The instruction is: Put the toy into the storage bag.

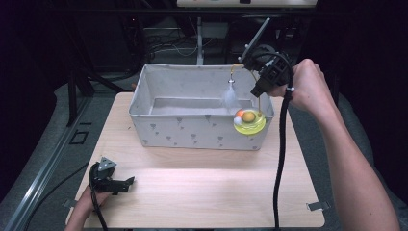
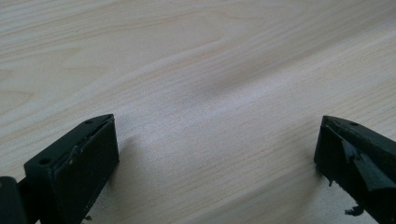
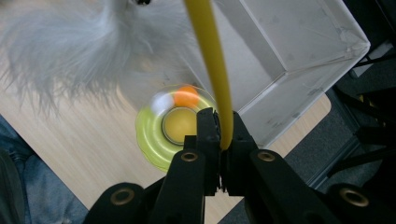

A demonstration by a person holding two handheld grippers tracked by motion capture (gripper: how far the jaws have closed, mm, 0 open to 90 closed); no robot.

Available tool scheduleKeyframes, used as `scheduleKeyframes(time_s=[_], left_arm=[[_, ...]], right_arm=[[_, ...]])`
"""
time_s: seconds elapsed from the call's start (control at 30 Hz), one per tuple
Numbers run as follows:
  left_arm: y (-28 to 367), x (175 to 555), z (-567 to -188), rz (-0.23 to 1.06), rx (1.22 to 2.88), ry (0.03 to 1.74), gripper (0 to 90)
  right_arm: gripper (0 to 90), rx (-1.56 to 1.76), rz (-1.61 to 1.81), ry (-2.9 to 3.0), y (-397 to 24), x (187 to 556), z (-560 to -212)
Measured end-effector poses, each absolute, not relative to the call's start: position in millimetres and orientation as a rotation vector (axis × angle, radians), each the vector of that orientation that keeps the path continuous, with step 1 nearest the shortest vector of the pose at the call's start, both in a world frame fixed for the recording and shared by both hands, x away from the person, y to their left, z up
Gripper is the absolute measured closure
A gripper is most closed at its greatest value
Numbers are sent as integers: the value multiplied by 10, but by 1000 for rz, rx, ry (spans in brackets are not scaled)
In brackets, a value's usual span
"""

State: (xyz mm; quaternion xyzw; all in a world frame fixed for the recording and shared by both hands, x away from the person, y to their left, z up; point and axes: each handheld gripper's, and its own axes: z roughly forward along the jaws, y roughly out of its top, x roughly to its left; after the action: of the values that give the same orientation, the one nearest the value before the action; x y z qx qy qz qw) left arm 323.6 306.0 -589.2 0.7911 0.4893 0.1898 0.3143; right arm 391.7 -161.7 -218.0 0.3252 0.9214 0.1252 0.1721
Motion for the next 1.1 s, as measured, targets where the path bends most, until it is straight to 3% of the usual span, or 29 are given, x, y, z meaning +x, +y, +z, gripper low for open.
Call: scheduleKeyframes(time_s=[1.1], left_arm=[[3062,3237,-5891,499,2087,1288,0]], right_arm=[[878,1156,315,2483,-1802,4659,-2161]])
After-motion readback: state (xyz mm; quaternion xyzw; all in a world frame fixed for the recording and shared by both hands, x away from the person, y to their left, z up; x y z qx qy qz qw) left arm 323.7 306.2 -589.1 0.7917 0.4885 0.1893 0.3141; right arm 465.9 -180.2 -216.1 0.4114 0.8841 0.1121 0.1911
